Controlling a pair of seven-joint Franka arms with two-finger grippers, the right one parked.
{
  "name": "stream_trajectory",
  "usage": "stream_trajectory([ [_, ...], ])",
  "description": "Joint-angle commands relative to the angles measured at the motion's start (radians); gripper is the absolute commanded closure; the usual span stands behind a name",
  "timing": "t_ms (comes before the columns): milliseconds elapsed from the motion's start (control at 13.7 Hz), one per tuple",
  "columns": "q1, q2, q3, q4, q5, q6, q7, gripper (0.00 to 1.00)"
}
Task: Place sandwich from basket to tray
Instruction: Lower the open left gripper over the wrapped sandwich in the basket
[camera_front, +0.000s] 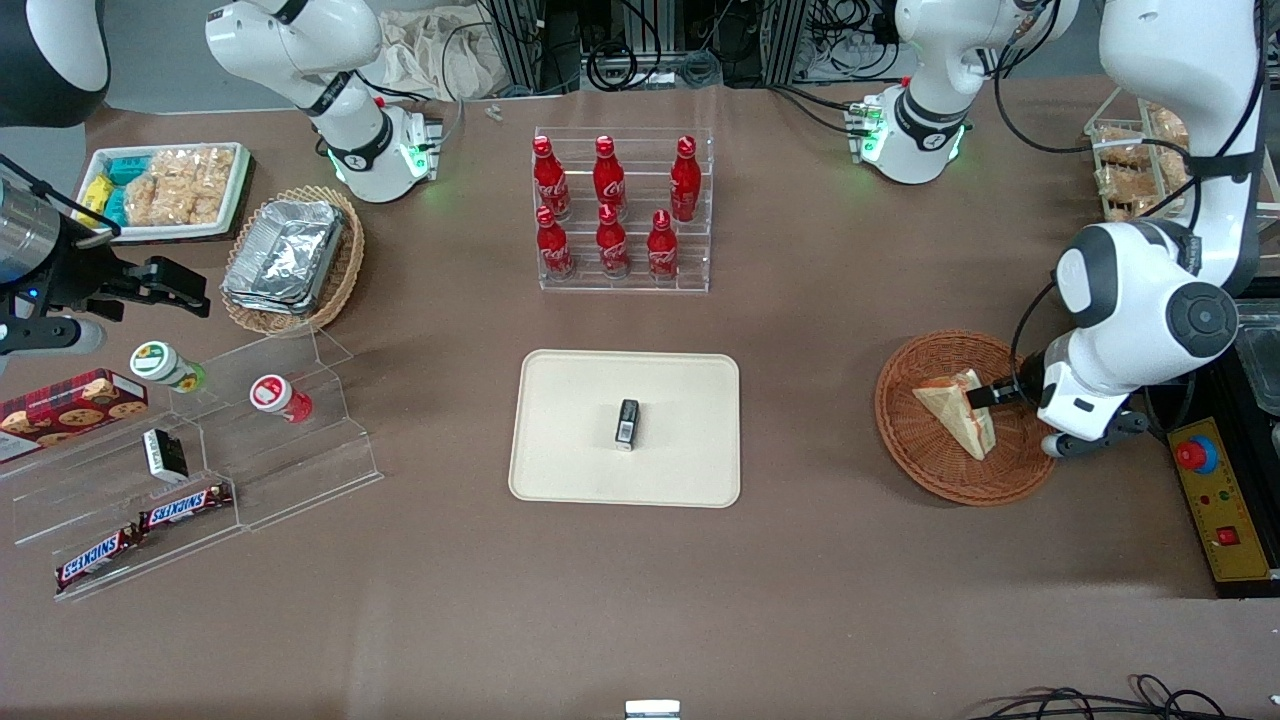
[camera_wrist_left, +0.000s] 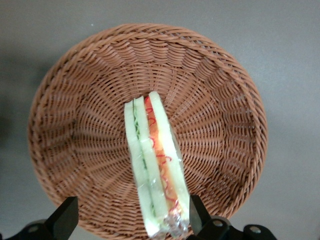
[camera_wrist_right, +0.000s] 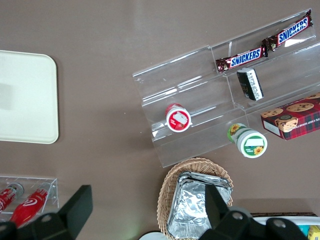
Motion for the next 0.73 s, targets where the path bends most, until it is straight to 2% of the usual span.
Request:
stream_trajectory([
  [0,-0.013,0.043,-0.009,0.020,-0.019,0.035,-0.076,0.01],
  [146,-0.027,0.074,-0.021,0.028,-0.019,0.070,-0.149,0.01],
  [510,-0.027,0.103,-0.021,-0.006,-0.011,0.107,-0.159,0.02],
  [656,-0.028,0.111,-0.021,-0.006,-0.011,0.107,-0.165,0.11],
])
